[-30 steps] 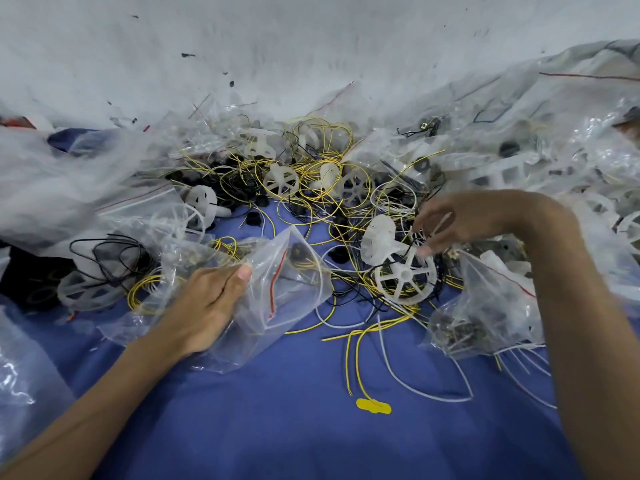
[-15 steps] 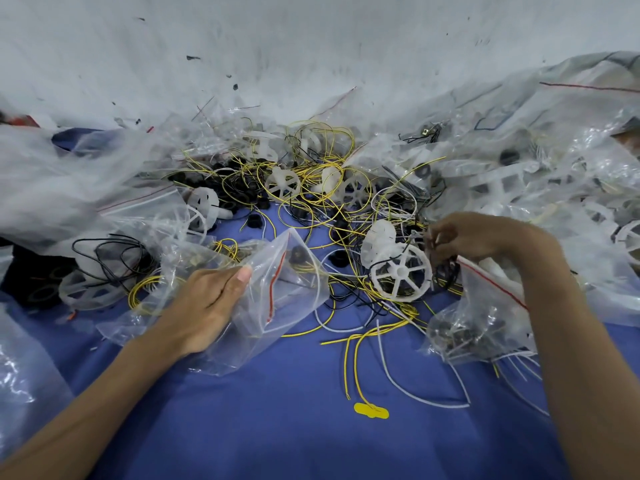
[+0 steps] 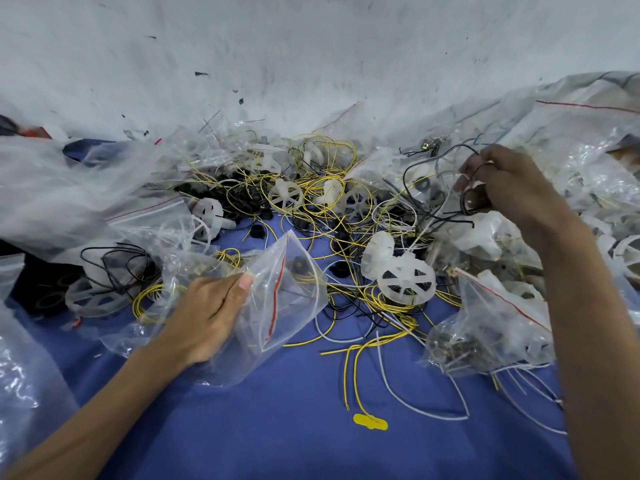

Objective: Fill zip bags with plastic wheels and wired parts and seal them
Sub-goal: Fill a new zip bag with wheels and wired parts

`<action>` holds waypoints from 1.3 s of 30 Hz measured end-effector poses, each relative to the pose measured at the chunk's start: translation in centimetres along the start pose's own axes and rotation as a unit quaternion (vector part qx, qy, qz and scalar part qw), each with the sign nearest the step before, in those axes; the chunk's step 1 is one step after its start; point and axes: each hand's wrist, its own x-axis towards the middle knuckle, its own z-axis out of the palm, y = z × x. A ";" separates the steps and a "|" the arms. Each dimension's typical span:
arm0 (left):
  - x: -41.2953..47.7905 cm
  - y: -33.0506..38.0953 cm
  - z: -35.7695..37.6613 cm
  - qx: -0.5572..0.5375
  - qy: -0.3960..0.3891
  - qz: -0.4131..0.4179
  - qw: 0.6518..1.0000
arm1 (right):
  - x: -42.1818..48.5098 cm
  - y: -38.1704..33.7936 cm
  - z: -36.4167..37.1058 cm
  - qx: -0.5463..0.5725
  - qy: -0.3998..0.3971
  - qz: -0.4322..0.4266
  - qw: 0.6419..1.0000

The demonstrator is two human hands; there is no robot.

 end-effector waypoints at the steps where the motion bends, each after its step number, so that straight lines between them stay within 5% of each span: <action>1: 0.0 0.0 0.0 0.001 -0.002 -0.003 1.000 | -0.2 -0.1 0.1 0.029 -0.019 0.012 0.999; 5: -0.1 -0.1 0.0 0.013 -0.008 -0.008 1.000 | -0.6 -0.2 0.3 0.122 -0.063 0.031 0.990; 12: 0.1 -0.2 0.1 0.023 -0.009 -0.003 1.000 | -0.5 0.5 0.0 0.038 0.012 -0.009 0.999; 20: 0.1 0.0 0.1 0.017 -0.010 0.000 1.000 | -0.8 -1.5 -0.5 0.278 0.022 0.053 0.959; 27: 0.2 0.9 0.0 0.002 0.000 -0.002 1.000 | -1.1 -2.2 2.2 0.299 -0.119 0.043 0.946; 34: 0.3 1.5 0.1 -0.013 0.003 0.006 1.000 | -3.4 -4.0 7.6 0.366 -0.232 0.117 0.894; 39: 0.4 1.6 0.4 -0.034 0.035 -0.014 0.999 | -6.0 -5.3 10.6 0.383 -0.329 0.057 0.861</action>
